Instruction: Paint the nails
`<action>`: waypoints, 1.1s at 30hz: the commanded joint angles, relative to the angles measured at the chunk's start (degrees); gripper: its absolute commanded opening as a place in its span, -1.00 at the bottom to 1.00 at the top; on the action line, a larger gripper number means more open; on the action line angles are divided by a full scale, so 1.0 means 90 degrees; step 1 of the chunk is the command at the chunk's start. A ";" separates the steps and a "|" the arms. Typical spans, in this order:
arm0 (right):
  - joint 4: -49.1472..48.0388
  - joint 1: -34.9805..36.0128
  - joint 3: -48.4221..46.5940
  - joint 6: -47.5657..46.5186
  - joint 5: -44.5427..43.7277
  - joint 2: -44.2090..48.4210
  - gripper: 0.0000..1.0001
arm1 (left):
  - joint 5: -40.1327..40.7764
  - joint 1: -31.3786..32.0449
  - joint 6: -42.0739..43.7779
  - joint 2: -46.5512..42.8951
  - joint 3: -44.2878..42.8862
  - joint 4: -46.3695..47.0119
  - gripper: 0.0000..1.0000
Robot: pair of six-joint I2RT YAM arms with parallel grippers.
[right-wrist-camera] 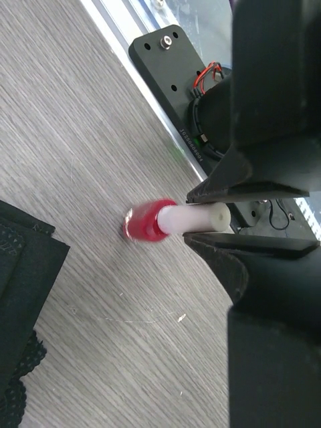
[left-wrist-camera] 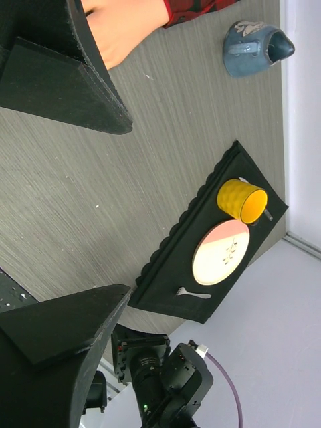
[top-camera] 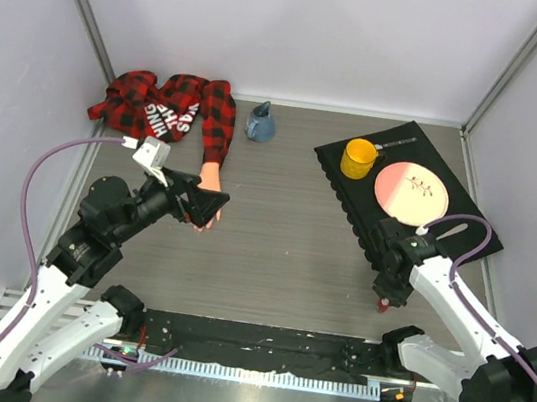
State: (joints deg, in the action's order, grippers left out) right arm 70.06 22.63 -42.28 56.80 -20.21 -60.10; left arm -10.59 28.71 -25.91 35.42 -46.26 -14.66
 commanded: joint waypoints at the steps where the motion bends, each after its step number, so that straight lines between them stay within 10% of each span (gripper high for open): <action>1: -0.0099 -0.0025 0.0059 -0.0148 0.0019 0.0115 -0.52 | -0.0142 -0.0065 0.0086 0.0029 0.0033 0.0202 0.99; 6: -0.0138 -0.0015 0.0040 -0.0392 0.0126 0.0310 -0.98 | -0.0269 -0.0055 -0.0011 0.0039 0.0091 0.0290 0.99; 11: -0.0313 0.0180 -0.0164 -0.0879 0.0272 0.0583 -0.99 | -0.0434 -0.0055 -0.0177 0.0156 0.0218 0.0466 0.99; 22: -0.2441 0.3216 -0.1659 -0.2696 0.0056 -0.1328 -0.99 | -0.1255 -0.0055 -0.1046 0.1133 0.0003 0.0213 0.91; 33: -0.3702 0.3872 -0.1991 -0.3547 0.0780 -0.2385 -0.99 | -0.0348 -0.0055 -0.1174 0.0715 0.0198 -0.0763 0.85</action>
State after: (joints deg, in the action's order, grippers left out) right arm 41.87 56.27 -56.77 28.53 -15.33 -79.79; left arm -17.67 28.38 -36.03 45.23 -44.42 -17.54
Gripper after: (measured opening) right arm 0.228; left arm 0.930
